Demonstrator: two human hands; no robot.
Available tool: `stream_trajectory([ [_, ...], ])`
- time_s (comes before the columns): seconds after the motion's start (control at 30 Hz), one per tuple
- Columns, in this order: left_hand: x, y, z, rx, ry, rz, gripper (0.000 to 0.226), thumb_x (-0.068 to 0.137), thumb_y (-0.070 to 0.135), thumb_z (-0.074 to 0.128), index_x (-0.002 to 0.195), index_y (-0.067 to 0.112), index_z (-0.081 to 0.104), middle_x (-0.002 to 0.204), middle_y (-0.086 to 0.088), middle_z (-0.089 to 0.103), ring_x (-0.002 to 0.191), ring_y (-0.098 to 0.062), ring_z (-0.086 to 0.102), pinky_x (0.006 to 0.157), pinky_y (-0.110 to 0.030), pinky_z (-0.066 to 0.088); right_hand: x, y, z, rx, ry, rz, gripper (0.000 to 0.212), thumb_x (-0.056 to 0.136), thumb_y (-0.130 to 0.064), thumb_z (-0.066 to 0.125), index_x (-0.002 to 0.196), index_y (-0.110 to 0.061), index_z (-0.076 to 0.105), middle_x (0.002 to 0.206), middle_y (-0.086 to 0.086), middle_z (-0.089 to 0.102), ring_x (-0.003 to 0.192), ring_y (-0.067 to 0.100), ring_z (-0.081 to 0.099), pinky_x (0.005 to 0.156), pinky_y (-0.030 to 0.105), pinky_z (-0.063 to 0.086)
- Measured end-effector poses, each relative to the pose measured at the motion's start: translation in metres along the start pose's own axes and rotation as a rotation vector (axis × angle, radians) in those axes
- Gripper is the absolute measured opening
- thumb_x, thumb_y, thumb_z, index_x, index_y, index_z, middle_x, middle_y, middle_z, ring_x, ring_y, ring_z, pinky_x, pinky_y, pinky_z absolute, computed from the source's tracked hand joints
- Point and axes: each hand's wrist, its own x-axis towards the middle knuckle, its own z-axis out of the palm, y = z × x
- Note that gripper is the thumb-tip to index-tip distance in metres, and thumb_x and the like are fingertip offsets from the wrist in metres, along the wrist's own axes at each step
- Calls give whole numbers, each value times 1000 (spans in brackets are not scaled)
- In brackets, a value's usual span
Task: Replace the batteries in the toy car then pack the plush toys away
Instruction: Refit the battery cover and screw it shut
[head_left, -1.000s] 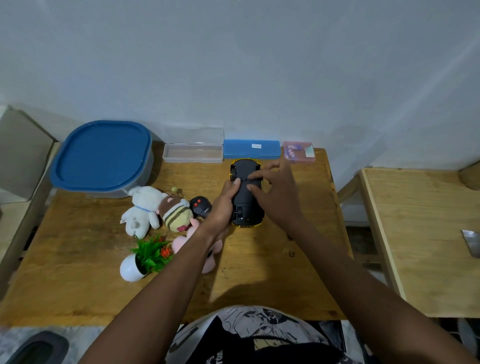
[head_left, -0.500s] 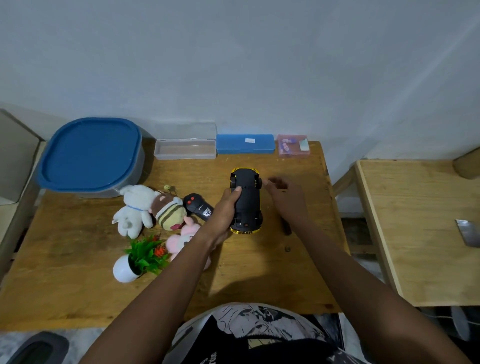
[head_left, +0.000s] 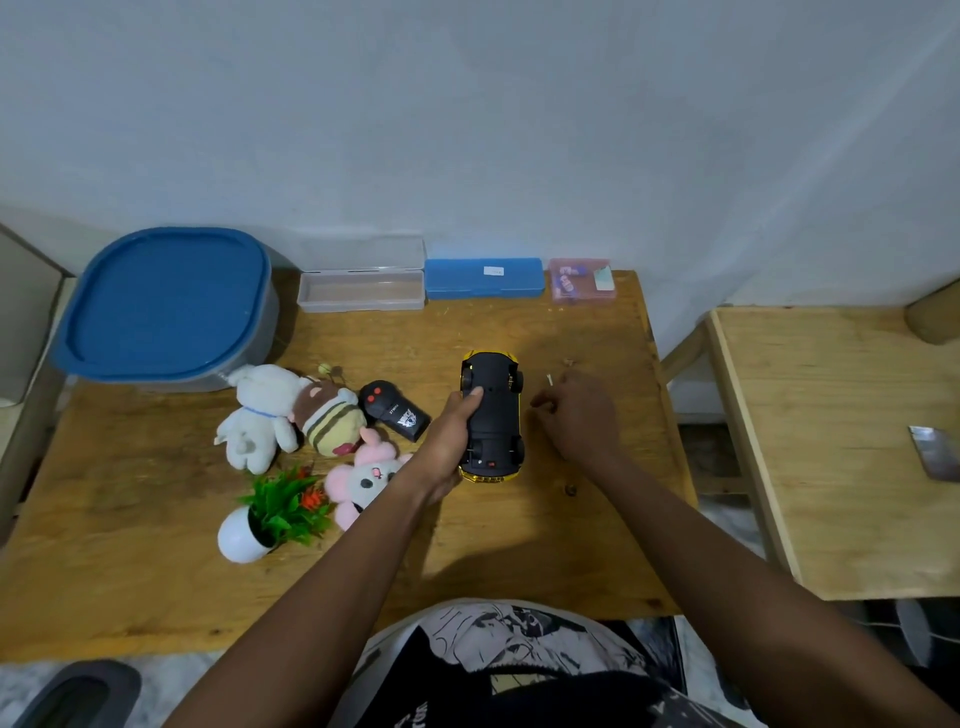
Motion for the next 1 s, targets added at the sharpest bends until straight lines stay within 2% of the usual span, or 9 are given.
stream_trajectory([
  [0.13,0,0,0,0,13,5,30,104,39,48,126,19,53,126,-14,66,106,-34,67,93,-53,54,1,-4,2,-40,17,-46,15,85,-27,68,93,-22,78,97,8,63,100,28,54,82,36,43],
  [0.27,-2,2,0,-4,24,9,32,104,39,48,127,17,52,126,-16,65,104,-33,67,93,-53,53,3,-5,5,-85,-6,-61,15,85,-30,68,94,-23,78,100,6,62,102,27,53,84,38,46],
  [0.33,-3,3,-1,9,18,16,35,104,40,47,129,16,51,128,-17,64,104,-33,67,90,-52,54,4,-6,6,-109,-3,-73,15,86,-29,67,93,-21,78,99,6,62,101,27,53,84,38,45],
  [0.47,-7,6,0,-5,25,13,36,105,39,47,131,14,50,118,-12,66,92,-26,70,71,-37,58,4,-6,7,-120,7,-137,16,89,-21,62,92,-14,76,96,6,60,101,27,52,90,37,41],
  [0.63,-8,9,2,12,31,13,27,105,39,47,121,18,53,117,-12,66,94,-28,69,75,-39,58,4,2,9,-90,-20,-174,18,93,-24,58,99,-15,72,97,2,57,100,21,50,88,35,43],
  [0.7,-9,9,3,20,37,13,26,105,39,47,119,18,53,116,-12,66,94,-28,69,75,-39,58,5,2,7,31,12,-110,16,92,-23,59,95,-15,72,92,0,56,95,20,51,82,31,42],
  [0.83,-9,12,3,9,51,24,29,105,38,47,123,15,52,119,-15,65,94,-29,69,74,-38,57,5,-14,-9,536,155,86,5,90,-21,66,90,-19,70,87,-5,53,84,11,51,71,23,34],
  [0.93,-10,14,5,9,46,36,29,105,36,47,124,14,53,114,-13,67,90,-25,70,66,-32,56,4,-29,-16,616,96,-13,6,89,-24,67,89,-20,70,92,1,52,88,12,49,73,21,38],
  [1.0,-12,16,8,6,37,56,30,106,34,45,124,11,52,107,-10,67,85,-22,70,58,-27,55,6,-34,-15,592,96,-85,4,86,-26,70,87,-22,72,91,1,50,90,15,49,78,26,41],
])
